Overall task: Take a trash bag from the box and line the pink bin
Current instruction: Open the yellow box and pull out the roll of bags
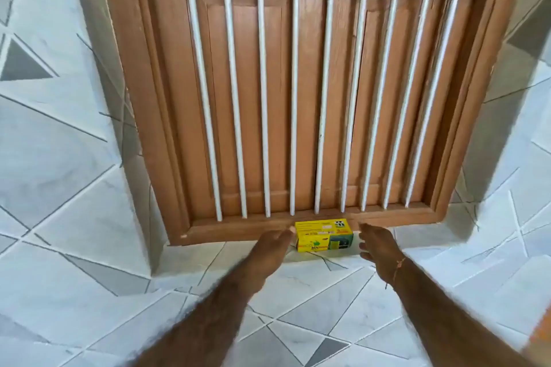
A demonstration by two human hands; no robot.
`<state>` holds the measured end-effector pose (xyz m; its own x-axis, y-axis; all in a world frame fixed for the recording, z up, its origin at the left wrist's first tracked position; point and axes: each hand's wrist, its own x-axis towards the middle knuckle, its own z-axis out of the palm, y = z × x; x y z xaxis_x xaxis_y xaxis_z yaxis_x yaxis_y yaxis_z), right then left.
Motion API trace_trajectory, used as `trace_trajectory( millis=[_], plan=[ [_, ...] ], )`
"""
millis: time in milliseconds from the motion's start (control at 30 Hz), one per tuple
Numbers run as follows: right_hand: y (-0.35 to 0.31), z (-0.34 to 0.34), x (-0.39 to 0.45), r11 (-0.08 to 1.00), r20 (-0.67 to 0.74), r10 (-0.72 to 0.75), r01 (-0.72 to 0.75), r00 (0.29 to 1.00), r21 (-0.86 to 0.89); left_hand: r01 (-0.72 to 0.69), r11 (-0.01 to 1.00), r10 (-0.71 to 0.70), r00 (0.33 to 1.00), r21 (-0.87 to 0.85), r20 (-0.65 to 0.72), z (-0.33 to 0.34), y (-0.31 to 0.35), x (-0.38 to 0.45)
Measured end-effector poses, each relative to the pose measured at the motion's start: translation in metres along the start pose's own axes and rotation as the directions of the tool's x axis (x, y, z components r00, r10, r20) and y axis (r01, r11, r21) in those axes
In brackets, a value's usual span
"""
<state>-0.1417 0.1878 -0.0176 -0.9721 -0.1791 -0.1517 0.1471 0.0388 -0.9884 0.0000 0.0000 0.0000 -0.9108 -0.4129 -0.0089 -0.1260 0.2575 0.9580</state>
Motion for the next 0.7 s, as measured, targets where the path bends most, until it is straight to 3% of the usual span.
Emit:
trace_trajectory(
  millis=[167,267,367,433,500,700],
  plan=[
    [0.001,0.015,0.025,0.985,-0.066,0.024,-0.035,0.998,-0.172,0.000,0.978,-0.009,0.999,0.208,0.044,0.024,-0.041,0.070],
    [-0.004,0.019,0.025,0.983,-0.055,0.054,-0.063,0.997,-0.174,-0.022,0.962,0.014,0.999,0.272,0.033,0.033,-0.028,0.061],
    [0.001,0.018,0.013,0.998,-0.024,-0.050,0.049,0.998,-0.032,-0.090,0.996,0.088,0.979,-0.003,-0.186,0.035,-0.024,0.050],
    [0.002,0.016,0.004,0.990,0.087,-0.051,0.039,0.995,0.138,-0.125,0.969,0.065,0.961,-0.211,-0.267,0.034,-0.022,0.046],
    [0.002,0.014,-0.002,0.964,0.203,-0.044,-0.012,0.978,0.266,-0.131,0.926,0.037,0.965,-0.355,-0.260,0.032,-0.016,0.044],
    [-0.016,0.006,0.002,0.977,0.279,-0.063,0.003,0.958,0.212,-0.122,0.887,0.046,0.983,-0.445,-0.176,0.022,-0.004,0.050]
  ],
)
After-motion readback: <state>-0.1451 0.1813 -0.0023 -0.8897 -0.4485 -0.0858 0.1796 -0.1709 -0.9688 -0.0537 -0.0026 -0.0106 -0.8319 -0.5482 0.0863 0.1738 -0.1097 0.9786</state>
